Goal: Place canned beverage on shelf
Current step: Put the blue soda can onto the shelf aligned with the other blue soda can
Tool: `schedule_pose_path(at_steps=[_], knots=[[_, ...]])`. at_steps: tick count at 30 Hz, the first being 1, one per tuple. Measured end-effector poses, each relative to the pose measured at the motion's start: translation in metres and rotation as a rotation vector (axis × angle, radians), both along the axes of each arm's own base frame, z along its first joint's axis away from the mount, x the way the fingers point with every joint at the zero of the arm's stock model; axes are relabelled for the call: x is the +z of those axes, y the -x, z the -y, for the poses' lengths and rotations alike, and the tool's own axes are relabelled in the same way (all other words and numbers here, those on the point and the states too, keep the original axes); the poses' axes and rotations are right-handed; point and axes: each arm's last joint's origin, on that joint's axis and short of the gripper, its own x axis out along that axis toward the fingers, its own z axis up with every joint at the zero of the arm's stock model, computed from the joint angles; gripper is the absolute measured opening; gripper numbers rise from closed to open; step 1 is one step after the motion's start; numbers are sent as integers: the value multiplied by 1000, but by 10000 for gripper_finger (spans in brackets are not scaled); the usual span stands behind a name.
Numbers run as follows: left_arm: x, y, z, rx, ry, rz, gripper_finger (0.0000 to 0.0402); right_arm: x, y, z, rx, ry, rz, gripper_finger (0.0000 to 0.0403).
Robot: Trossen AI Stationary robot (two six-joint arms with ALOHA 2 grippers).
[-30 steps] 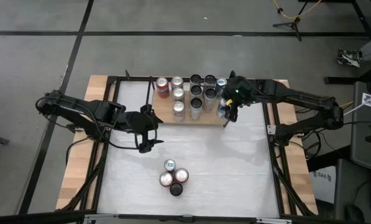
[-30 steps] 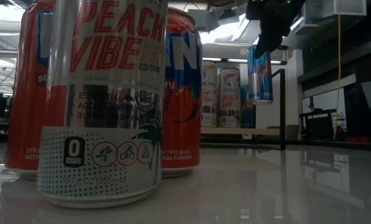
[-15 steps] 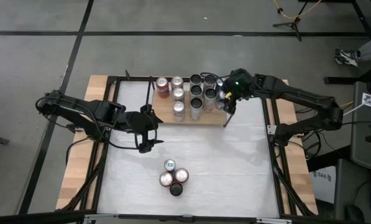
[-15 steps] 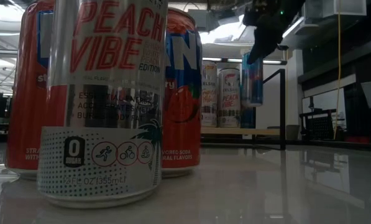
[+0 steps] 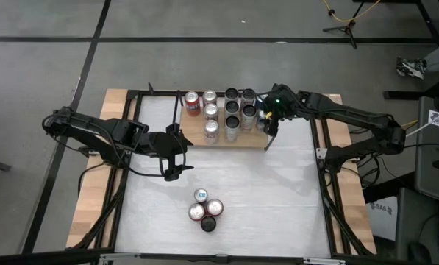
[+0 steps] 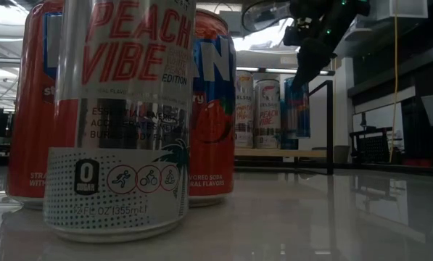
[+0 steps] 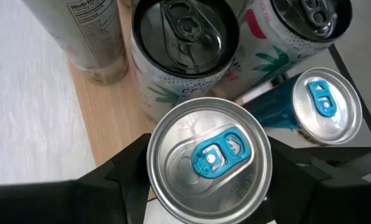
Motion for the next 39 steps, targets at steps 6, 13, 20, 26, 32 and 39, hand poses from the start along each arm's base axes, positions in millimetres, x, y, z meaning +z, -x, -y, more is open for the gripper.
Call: schedule_pose_path(at_steps=[6,13,20,26,32,39], knots=[[0,0,0,0,0,0,377,0,0,0,5,4,-1,239],[0,0,0,0,0,0,377,0,0,0,5,4,-1,239],[0,0,0,0,0,0,377,-10,-2,1,5,8,8,239],[0,0,0,-1,0,0,377,-19,-3,1,4,12,18,239],[0,0,0,0,0,0,377,-19,-3,1,4,11,16,239],[0,0,0,0,0,0,377,-19,-3,1,15,-6,20,239]])
